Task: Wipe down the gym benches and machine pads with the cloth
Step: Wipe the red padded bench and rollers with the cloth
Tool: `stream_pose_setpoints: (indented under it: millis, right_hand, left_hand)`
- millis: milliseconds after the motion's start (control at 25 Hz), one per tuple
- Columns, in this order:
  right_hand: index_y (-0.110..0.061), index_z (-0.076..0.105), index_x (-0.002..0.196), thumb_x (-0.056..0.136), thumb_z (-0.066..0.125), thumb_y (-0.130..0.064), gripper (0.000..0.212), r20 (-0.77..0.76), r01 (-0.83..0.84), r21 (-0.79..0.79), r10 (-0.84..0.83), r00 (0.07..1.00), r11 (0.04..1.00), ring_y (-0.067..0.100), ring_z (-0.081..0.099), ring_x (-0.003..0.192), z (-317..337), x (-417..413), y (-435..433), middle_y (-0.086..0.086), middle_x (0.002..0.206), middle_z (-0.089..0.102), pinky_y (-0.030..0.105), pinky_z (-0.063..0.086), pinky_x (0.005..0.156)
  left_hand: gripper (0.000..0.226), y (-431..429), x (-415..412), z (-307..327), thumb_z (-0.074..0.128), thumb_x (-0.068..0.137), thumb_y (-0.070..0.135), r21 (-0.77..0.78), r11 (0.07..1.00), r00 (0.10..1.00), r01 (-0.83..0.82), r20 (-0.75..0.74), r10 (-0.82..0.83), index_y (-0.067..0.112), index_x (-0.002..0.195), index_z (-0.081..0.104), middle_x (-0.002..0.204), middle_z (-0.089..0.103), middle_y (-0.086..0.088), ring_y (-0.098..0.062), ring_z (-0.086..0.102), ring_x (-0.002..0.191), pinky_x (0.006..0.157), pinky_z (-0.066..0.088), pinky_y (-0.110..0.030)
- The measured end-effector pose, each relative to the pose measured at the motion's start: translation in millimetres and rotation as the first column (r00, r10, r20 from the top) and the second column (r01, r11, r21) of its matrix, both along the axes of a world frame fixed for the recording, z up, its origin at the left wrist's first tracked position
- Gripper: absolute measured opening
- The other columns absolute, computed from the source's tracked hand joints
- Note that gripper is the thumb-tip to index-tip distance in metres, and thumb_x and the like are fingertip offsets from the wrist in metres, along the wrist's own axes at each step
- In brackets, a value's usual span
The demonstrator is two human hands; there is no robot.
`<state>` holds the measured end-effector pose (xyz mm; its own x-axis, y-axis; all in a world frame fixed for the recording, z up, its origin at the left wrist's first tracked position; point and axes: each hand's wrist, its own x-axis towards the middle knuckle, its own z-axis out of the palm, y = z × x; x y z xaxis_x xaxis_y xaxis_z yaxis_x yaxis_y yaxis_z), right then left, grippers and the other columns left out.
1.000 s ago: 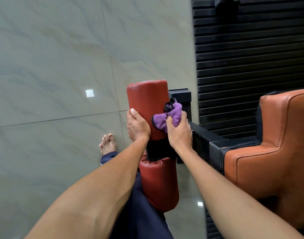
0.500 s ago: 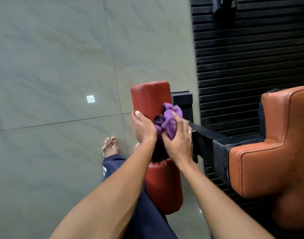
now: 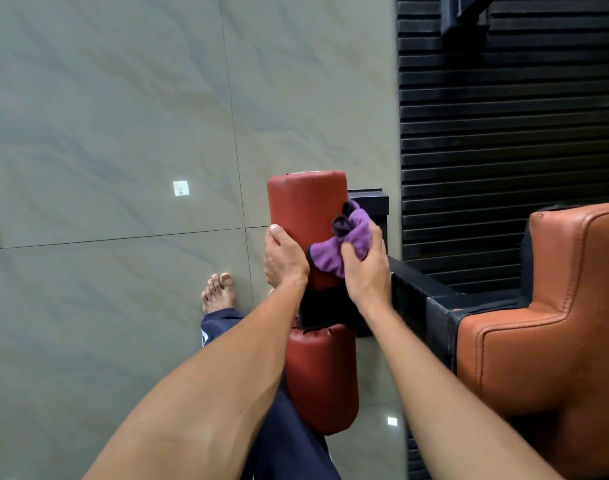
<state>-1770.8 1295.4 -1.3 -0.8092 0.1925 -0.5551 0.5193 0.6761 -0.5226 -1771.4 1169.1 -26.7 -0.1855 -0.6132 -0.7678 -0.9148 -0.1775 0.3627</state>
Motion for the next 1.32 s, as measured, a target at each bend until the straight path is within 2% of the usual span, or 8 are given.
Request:
stream_pose_setpoints:
  millis: [160, 280, 480, 680, 760, 960, 1120, 1320]
  right_hand:
    - [-0.039, 0.037, 0.148, 0.087, 0.056, -0.056, 0.066, -0.159, -0.173, 0.107, 0.188, 0.969, 0.979, 0.033, 0.049, 0.126, 18.5, 43.4, -10.0, 0.003, 0.14, 0.048, 0.043, 0.042, 0.105]
    - [-0.038, 0.043, 0.148, 0.09, 0.061, -0.059, 0.064, -0.275, -0.194, 0.22, 0.252, 0.928, 0.956, 0.037, 0.045, 0.127, 3.3, -3.5, -36.4, 0.008, 0.143, 0.045, 0.046, 0.042, 0.106]
    - [-0.036, 0.052, 0.142, 0.086, 0.056, -0.061, 0.061, -0.311, -0.189, 0.24, 0.26, 0.914, 0.952, 0.038, 0.05, 0.124, -1.8, -59.8, -57.5, 0.006, 0.139, 0.048, 0.034, 0.034, 0.102]
    - [-0.042, 0.037, 0.145, 0.08, 0.054, -0.054, 0.068, -0.128, -0.226, 0.139, 0.244, 0.961, 0.964, 0.041, 0.044, 0.131, 14.6, 55.4, -3.1, 0.008, 0.148, 0.041, 0.054, 0.042, 0.107]
    - [-0.046, 0.033, 0.146, 0.08, 0.05, -0.056, 0.069, -0.05, -0.203, 0.088, 0.208, 0.977, 0.975, 0.038, 0.04, 0.133, 18.6, 63.4, 6.1, 0.004, 0.149, 0.039, 0.053, 0.04, 0.108]
    - [-0.032, 0.041, 0.147, 0.098, 0.056, -0.049, 0.054, -0.134, -0.162, 0.016, 0.162, 0.978, 0.987, 0.033, 0.048, 0.127, -5.5, -19.3, -10.6, 0.004, 0.142, 0.048, 0.044, 0.042, 0.101]
    - [-0.031, 0.045, 0.139, 0.098, 0.052, -0.058, 0.05, -0.003, -0.017, -0.046, 0.017, 1.0, 0.999, 0.034, 0.059, 0.12, -29.7, -78.5, -9.7, 0.007, 0.135, 0.06, 0.04, 0.046, 0.092]
    - [-0.03, 0.04, 0.145, 0.093, 0.054, -0.056, 0.06, -0.177, -0.158, 0.041, 0.163, 0.971, 0.987, 0.036, 0.056, 0.12, -4.4, 2.9, -1.2, 0.007, 0.137, 0.054, 0.046, 0.049, 0.096]
  left_hand:
    - [0.067, -23.0, 4.8, -24.6, 0.021, 0.103, 0.058, 0.23, 0.972, 0.997, -0.055, -0.043, 0.067, 0.013, 0.117, 0.069, 0.123, 0.068, -0.016, -0.033, 0.062, 0.114, 0.105, 0.045, -0.045]
    - [0.072, -27.2, 11.9, -47.5, 0.031, 0.086, 0.074, 0.326, 0.938, 0.985, -0.12, -0.079, 0.154, 0.017, 0.089, 0.074, 0.105, 0.075, -0.011, -0.029, 0.069, 0.102, 0.1, 0.051, -0.047]
    - [0.07, -24.1, 9.0, -22.3, 0.02, 0.102, 0.062, 0.266, 0.962, 0.99, -0.058, -0.108, 0.089, 0.016, 0.122, 0.068, 0.125, 0.067, -0.005, -0.023, 0.061, 0.118, 0.11, 0.042, -0.042]
    - [0.055, 15.4, 10.3, 14.5, 0.027, 0.109, 0.041, -0.002, 1.0, 0.993, 0.002, -0.118, -0.002, 0.011, 0.154, 0.035, 0.158, 0.039, -0.011, -0.026, 0.036, 0.145, 0.118, 0.023, -0.035]
    - [0.056, 29.9, 9.3, 22.5, 0.032, 0.107, 0.04, -0.086, 0.996, 0.994, -0.002, -0.106, -0.007, 0.011, 0.156, 0.031, 0.16, 0.036, -0.01, -0.025, 0.032, 0.147, 0.119, 0.021, -0.036]
    - [0.071, 31.5, -1.7, 17.2, 0.024, 0.091, 0.055, -0.176, 0.98, 0.995, -0.095, -0.044, 0.088, 0.021, 0.151, 0.041, 0.153, 0.046, -0.001, -0.022, 0.042, 0.14, 0.114, 0.03, -0.038]
    - [0.069, 31.7, 0.4, 14.6, 0.022, 0.091, 0.057, -0.19, 0.979, 0.998, -0.067, -0.027, 0.063, 0.026, 0.148, 0.044, 0.148, 0.052, 0.001, -0.024, 0.05, 0.133, 0.109, 0.037, -0.043]
    - [0.054, 4.0, 6.9, 3.0, 0.021, 0.105, 0.051, -0.035, 0.999, 0.999, 0.026, 0.037, -0.024, 0.028, 0.144, 0.05, 0.14, 0.059, -0.009, -0.034, 0.053, 0.127, 0.104, 0.038, -0.041]
